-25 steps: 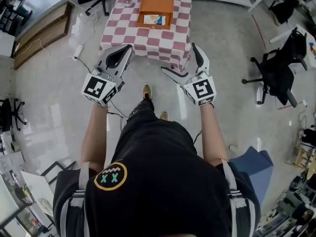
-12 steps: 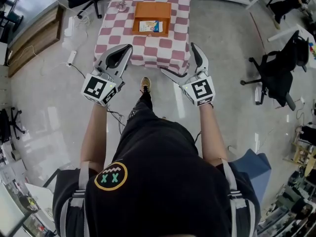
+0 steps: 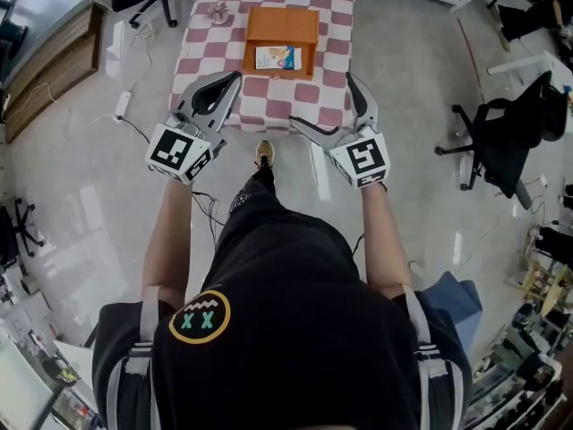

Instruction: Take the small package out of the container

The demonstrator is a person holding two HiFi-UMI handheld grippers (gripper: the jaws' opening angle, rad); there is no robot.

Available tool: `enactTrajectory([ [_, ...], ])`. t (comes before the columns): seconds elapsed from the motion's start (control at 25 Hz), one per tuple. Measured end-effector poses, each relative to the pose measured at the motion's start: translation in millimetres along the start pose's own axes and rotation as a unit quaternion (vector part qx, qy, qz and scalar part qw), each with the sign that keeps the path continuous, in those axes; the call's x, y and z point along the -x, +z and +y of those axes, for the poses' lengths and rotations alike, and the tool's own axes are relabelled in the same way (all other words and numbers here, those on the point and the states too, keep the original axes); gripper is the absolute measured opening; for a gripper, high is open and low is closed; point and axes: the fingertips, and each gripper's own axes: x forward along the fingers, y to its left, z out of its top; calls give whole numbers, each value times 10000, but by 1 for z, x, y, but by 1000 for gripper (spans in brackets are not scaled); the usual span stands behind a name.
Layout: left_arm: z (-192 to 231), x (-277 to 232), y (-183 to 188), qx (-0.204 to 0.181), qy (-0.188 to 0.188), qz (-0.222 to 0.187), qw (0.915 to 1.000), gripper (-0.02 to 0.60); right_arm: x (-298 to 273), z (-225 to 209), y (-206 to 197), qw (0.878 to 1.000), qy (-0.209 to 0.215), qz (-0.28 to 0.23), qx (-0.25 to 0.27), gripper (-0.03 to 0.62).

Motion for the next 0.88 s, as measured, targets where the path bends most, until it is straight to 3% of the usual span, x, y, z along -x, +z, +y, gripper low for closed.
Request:
enactTrajectory([
  [0.88, 124, -86, -44, 424, -495, 5, 9979, 17, -138, -76, -18, 9980, -232, 553, -187, 594],
])
